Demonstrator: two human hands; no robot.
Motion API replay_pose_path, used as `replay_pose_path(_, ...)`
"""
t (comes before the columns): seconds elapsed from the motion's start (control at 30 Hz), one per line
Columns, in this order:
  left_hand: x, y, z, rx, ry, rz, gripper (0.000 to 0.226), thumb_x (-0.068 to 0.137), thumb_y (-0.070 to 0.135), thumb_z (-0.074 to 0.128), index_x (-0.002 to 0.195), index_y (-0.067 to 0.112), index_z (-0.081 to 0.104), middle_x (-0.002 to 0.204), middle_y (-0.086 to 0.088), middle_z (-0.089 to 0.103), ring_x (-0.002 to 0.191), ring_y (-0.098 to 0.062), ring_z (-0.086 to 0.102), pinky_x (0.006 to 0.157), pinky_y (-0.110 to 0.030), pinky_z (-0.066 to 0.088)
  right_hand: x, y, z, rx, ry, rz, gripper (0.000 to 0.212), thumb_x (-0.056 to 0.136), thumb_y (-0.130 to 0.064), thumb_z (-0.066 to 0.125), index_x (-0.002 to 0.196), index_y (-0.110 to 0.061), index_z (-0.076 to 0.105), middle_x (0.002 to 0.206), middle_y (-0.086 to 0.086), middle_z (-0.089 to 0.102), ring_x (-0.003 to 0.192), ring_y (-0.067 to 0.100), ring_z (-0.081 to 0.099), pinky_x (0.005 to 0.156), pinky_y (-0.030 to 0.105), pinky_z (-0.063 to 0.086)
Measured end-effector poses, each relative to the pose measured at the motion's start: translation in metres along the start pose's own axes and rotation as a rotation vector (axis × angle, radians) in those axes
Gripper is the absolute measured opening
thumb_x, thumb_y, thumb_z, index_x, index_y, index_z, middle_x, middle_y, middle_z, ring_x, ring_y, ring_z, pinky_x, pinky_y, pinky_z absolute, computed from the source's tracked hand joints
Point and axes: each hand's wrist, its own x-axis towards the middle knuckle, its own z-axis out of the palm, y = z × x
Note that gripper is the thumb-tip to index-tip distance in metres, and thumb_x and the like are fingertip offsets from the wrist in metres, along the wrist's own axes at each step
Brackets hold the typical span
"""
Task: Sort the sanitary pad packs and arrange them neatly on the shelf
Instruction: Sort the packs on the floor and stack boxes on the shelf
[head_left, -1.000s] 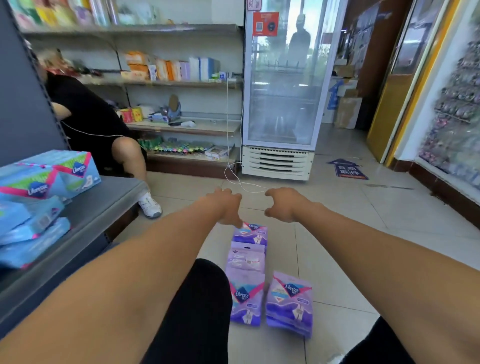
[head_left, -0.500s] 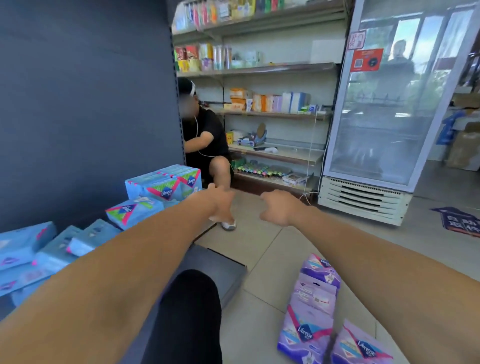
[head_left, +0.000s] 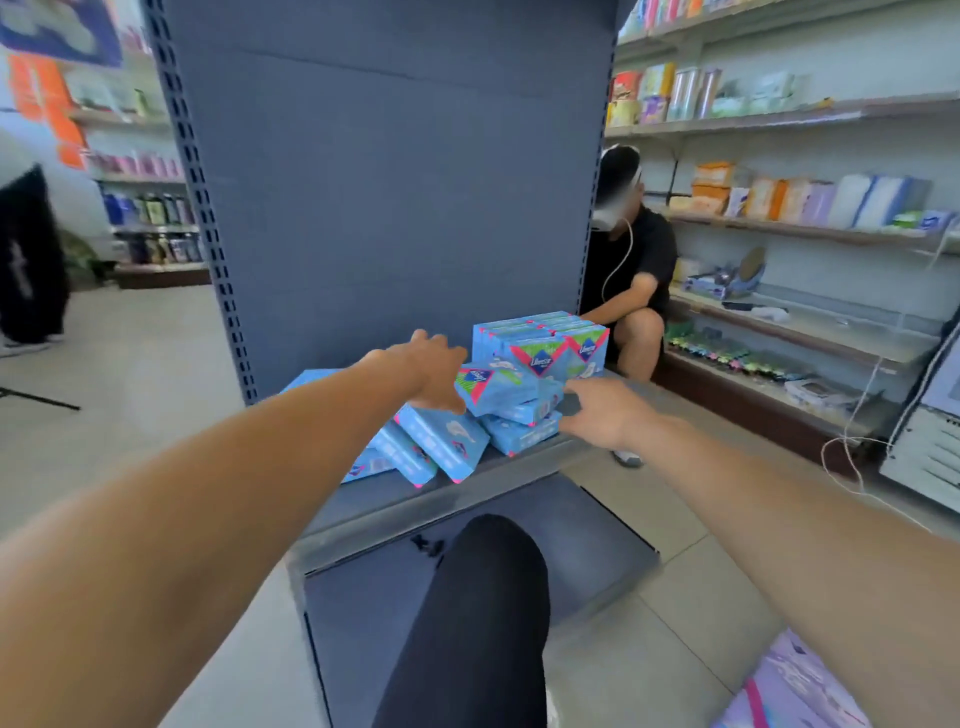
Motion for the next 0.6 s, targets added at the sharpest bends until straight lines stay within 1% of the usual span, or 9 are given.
replay_pose_path(0.07,-0.018,-0.030,0.009,-0.013,-0.017,-0.075,0.073,0.083,0.054,0.062,0.142,0.019,0.036,0.132,-0.007,0.043,0.127,-0.032,0.034,0.092,-0.051,0.047,0.011,-0.028,0.011,0.024,-0.004,-0.057,0.045,0.088,-0.028,0.062,0.130,-0.013,0.054,0.133,0.010,0.057,0.119,0.028,0.053,0.092,0.033,0.045)
replay_pose_path(0.1,-0.027,-0.043,0.013,-0.017,-0.027,-0.115,0.073,0.083,0.053,0.062,0.141,0.019,0.037,0.130,-0.007,0.043,0.126,-0.032,0.034,0.090,-0.051,0.047,0.016,-0.040,0.017,0.027,-0.003,-0.091,0.040,0.088,-0.027,0.062,0.125,-0.013,0.055,0.131,0.011,0.058,0.116,0.029,0.054,0.089,0.034,0.044)
replay_pose_path(0.17,-0.042,-0.068,0.023,-0.019,-0.047,-0.177,0.072,0.081,0.055,0.061,0.139,0.020,0.037,0.128,-0.007,0.043,0.125,-0.033,0.034,0.091,-0.050,0.046,0.022,-0.064,0.025,0.021,-0.001,-0.155,0.027,0.088,-0.029,0.062,0.108,-0.013,0.055,0.120,0.012,0.061,0.106,0.029,0.055,0.081,0.035,0.043)
replay_pose_path(0.2,-0.049,-0.080,0.028,-0.024,-0.051,-0.210,0.073,0.079,0.057,0.061,0.138,0.020,0.038,0.127,-0.007,0.043,0.124,-0.033,0.034,0.092,-0.051,0.046,0.025,-0.076,0.029,0.024,0.003,-0.184,0.027,0.088,-0.030,0.063,0.106,-0.011,0.056,0.114,0.012,0.062,0.100,0.028,0.054,0.077,0.034,0.041)
replay_pose_path(0.27,-0.063,-0.097,0.037,-0.046,-0.056,-0.281,0.075,0.078,0.058,0.063,0.139,0.022,0.037,0.129,-0.008,0.041,0.126,-0.034,0.034,0.094,-0.054,0.046,0.029,-0.096,0.036,0.075,0.015,-0.241,0.029,0.087,-0.030,0.064,0.108,-0.012,0.058,0.110,0.009,0.063,0.094,0.024,0.054,0.072,0.032,0.039)
replay_pose_path(0.33,-0.071,-0.108,0.047,-0.077,-0.048,-0.329,0.079,0.080,0.058,0.064,0.144,0.022,0.035,0.134,-0.009,0.040,0.127,-0.034,0.035,0.096,-0.054,0.045,0.033,-0.110,0.044,0.163,0.019,-0.265,0.031,0.085,-0.030,0.063,0.112,-0.015,0.059,0.112,0.004,0.063,0.099,0.023,0.058,0.077,0.033,0.043)
replay_pose_path(0.43,-0.076,-0.113,0.060,-0.130,-0.030,-0.337,0.080,0.083,0.058,0.062,0.147,0.020,0.034,0.139,-0.011,0.039,0.129,-0.035,0.035,0.101,-0.053,0.043,0.035,-0.118,0.056,0.193,0.029,-0.282,0.041,0.082,-0.041,0.065,0.117,-0.021,0.056,0.117,0.001,0.059,0.107,0.024,0.058,0.087,0.040,0.048)
replay_pose_path(0.53,-0.072,-0.104,0.067,-0.150,0.005,-0.299,0.077,0.083,0.054,0.064,0.144,0.018,0.036,0.137,-0.012,0.040,0.126,-0.034,0.036,0.099,-0.052,0.044,0.034,-0.116,0.066,0.097,-0.002,-0.262,0.069,0.078,-0.051,0.070,0.135,-0.021,0.044,0.130,0.004,0.049,0.116,0.025,0.052,0.091,0.042,0.047)
replay_pose_path(0.6,-0.068,-0.093,0.068,-0.107,0.048,-0.240,0.080,0.081,0.050,0.067,0.146,0.019,0.032,0.137,-0.011,0.039,0.126,-0.032,0.035,0.095,-0.048,0.047,0.034,-0.114,0.073,0.048,-0.032,-0.245,0.087,0.074,-0.054,0.074,0.144,-0.022,0.033,0.136,0.008,0.042,0.122,0.029,0.048,0.094,0.044,0.046)
